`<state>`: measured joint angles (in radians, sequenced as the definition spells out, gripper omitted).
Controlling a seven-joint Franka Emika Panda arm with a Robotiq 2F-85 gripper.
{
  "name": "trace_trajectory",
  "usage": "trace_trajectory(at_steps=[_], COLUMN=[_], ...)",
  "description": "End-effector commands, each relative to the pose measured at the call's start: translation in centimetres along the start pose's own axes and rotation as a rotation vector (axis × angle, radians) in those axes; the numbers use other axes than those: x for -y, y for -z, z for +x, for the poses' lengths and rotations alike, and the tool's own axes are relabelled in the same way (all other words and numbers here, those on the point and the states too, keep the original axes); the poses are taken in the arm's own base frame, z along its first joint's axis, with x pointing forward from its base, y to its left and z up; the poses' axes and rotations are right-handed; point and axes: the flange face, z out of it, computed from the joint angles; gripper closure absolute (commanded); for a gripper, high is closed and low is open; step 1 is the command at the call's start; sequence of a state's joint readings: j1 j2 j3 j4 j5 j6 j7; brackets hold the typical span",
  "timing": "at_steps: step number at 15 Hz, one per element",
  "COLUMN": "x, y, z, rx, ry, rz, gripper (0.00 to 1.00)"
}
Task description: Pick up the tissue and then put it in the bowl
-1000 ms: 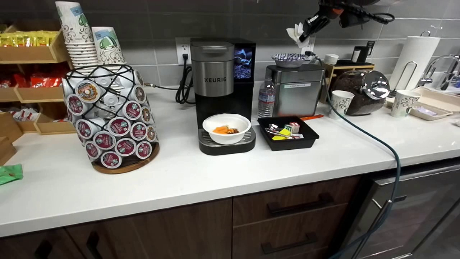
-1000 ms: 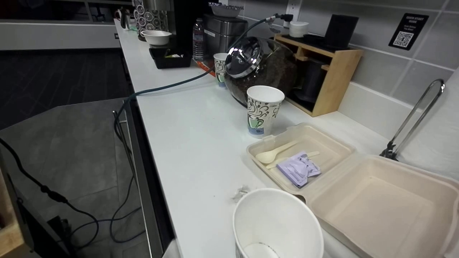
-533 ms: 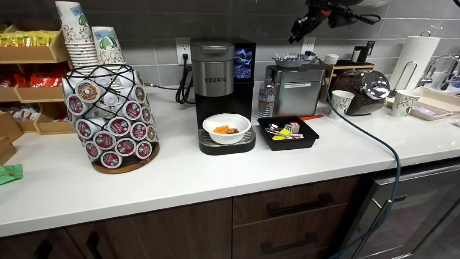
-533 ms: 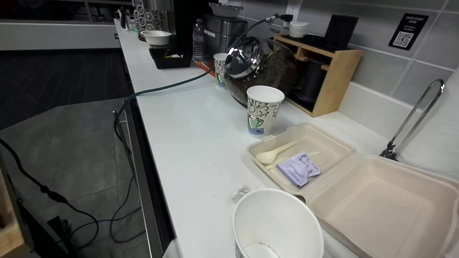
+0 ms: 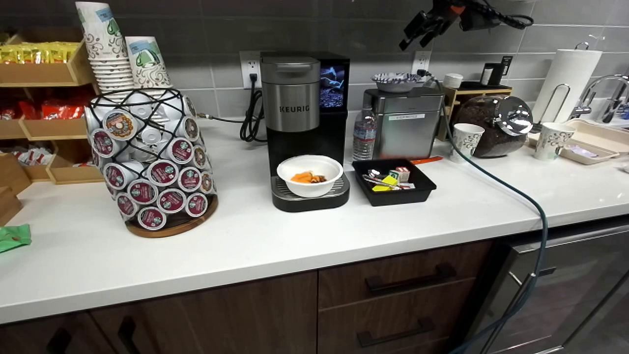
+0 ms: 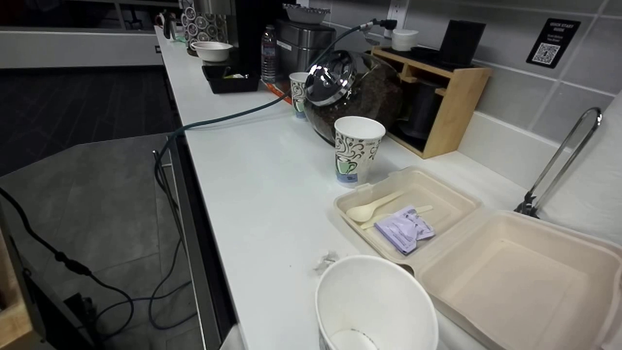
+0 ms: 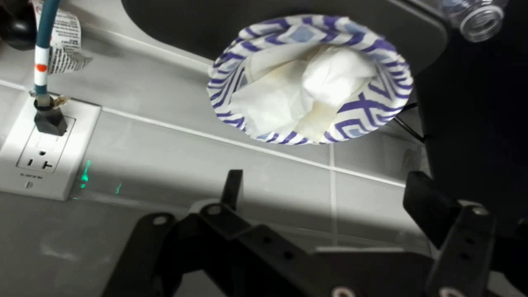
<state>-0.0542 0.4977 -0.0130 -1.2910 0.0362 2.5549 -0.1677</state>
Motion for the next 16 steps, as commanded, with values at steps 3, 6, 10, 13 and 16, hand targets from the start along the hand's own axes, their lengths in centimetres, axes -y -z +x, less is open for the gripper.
trace_trajectory(at_steps=[3,6,10,13,16], x=[4.5,6.0,5.8,4.4,2.4], y=[3.9,5.5,8.3,10.3,11.5], z=[-5.0,-9.1,-15.8,-21.5,-27.5], rx=[0.095,0.255,0.475,0.615,0.705], ry=[-0.014,0.021,0.025,0.041,0.069], rz=[0.157,0.188,0.179,0.157,0.203], gripper=[0.00,0.00,0.00,0.00,0.00])
